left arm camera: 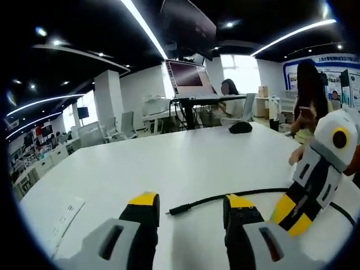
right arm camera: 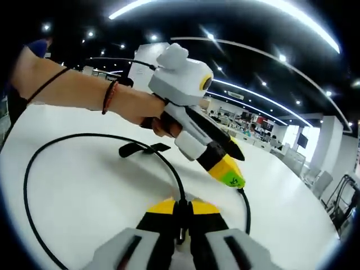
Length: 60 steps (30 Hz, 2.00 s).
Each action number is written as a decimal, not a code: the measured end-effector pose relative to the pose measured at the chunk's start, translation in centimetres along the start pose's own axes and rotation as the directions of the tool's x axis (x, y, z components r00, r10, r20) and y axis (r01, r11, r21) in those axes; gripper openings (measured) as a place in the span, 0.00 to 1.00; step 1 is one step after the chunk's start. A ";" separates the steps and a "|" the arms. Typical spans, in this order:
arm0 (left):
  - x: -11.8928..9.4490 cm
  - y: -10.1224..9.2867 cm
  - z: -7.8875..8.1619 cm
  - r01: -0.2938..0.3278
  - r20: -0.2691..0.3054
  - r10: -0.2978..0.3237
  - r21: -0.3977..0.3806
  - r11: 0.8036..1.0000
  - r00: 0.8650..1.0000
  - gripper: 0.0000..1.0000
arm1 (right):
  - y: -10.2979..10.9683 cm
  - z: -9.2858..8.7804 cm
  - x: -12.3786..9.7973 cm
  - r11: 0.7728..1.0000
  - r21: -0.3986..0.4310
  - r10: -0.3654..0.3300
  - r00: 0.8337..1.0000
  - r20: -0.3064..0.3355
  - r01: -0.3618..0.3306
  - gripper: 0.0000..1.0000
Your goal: Find the charging cable on the desk, coil it up and secure with Velcro.
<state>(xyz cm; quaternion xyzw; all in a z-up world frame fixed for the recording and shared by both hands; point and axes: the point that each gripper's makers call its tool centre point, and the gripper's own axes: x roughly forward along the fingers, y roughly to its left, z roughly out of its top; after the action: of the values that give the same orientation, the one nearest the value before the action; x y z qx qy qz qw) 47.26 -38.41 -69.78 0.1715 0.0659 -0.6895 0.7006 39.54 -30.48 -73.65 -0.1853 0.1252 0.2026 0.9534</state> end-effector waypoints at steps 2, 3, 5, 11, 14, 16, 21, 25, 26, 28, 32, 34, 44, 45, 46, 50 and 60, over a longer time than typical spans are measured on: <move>0.2 -0.3 -0.2 0.021 -0.010 -0.021 0.005 1.000 1.000 0.46 | 0.0 0.0 0.0 1.000 0.001 0.000 1.000 0.000 0.000 0.10; 0.2 -0.2 -0.4 0.024 -0.019 -0.024 0.006 1.000 1.000 0.46 | 0.0 0.1 0.0 1.000 0.002 0.000 1.000 0.001 0.000 0.10; 0.5 0.0 -1.0 0.036 -0.046 -0.036 0.008 0.999 0.998 0.46 | 0.2 0.2 0.0 1.000 0.002 0.000 1.000 0.000 0.000 0.10; 0.4 0.6 -1.5 0.050 -0.052 -0.050 -0.011 0.999 0.997 0.47 | 0.4 0.4 0.1 1.000 0.000 0.000 1.000 -0.001 0.000 0.10; 0.6 0.7 -1.7 0.050 -0.055 -0.051 -0.010 0.999 0.997 0.47 | 0.4 0.4 0.2 1.000 -0.001 -0.001 1.000 -0.002 0.001 0.10; 0.7 0.7 -1.7 0.056 -0.056 -0.056 -0.010 0.998 0.997 0.48 | 0.4 0.5 0.2 1.000 -0.002 -0.001 1.000 -0.002 0.001 0.10; 1.3 0.5 -1.5 0.084 -0.039 -0.086 -0.038 0.996 0.996 0.48 | 0.3 0.5 0.2 1.000 -0.002 -0.002 1.000 -0.003 0.002 0.10; 1.7 0.0 -1.6 0.118 -0.048 -0.120 -0.039 0.992 0.992 0.48 | 0.3 0.5 0.2 1.000 -0.004 -0.003 1.000 -0.004 0.003 0.10; 1.7 0.0 -1.4 0.123 -0.041 -0.125 -0.040 0.992 0.991 0.48 | 0.3 0.5 0.2 1.000 -0.004 -0.003 1.000 -0.004 0.003 0.10; 1.9 0.1 -1.2 0.130 -0.039 -0.131 -0.039 0.991 0.991 0.48 | 0.2 0.5 0.2 1.000 -0.004 -0.002 1.000 -0.004 0.002 0.10; 2.4 0.2 -1.6 0.147 -0.067 -0.149 -0.035 0.988 0.986 0.46 | 0.1 0.4 0.1 1.000 -0.004 -0.003 1.000 -0.005 0.003 0.10; 2.5 0.3 -1.6 0.152 -0.068 -0.154 -0.043 0.987 0.986 0.46 | 0.1 0.5 0.0 1.000 -0.004 -0.003 1.000 -0.005 0.003 0.10; 3.2 -0.1 -1.8 0.190 -0.069 -0.195 -0.071 0.979 0.978 0.45 | -0.3 0.5 -0.1 1.000 -0.001 -0.004 1.000 -0.004 0.004 0.10; 3.2 -0.1 -1.8 0.196 -0.072 -0.201 -0.069 0.978 0.977 0.45 | -0.3 0.5 -0.2 1.000 0.000 -0.004 1.000 -0.003 0.004 0.10; 3.3 -0.2 -1.9 0.203 -0.076 -0.208 -0.073 0.976 0.975 0.45 | -0.3 0.5 -0.2 1.000 0.000 -0.004 1.000 -0.003 0.004 0.10; 3.4 -0.3 -2.3 0.212 -0.087 -0.219 -0.085 0.974 0.972 0.44 | -0.3 0.5 -0.2 1.000 0.000 -0.005 1.000 -0.003 0.005 0.10; 3.5 0.1 -2.5 0.195 -0.107 -0.203 -0.077 0.978 0.973 0.27 | -0.2 0.5 -0.3 1.000 -0.001 -0.006 1.000 -0.003 0.006 0.10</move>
<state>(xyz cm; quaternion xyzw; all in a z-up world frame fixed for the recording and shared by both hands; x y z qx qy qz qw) 47.85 -40.86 -73.20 0.1801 0.1456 -0.7426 0.6284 39.44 -30.55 -73.07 -0.1865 0.1258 0.1995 0.9537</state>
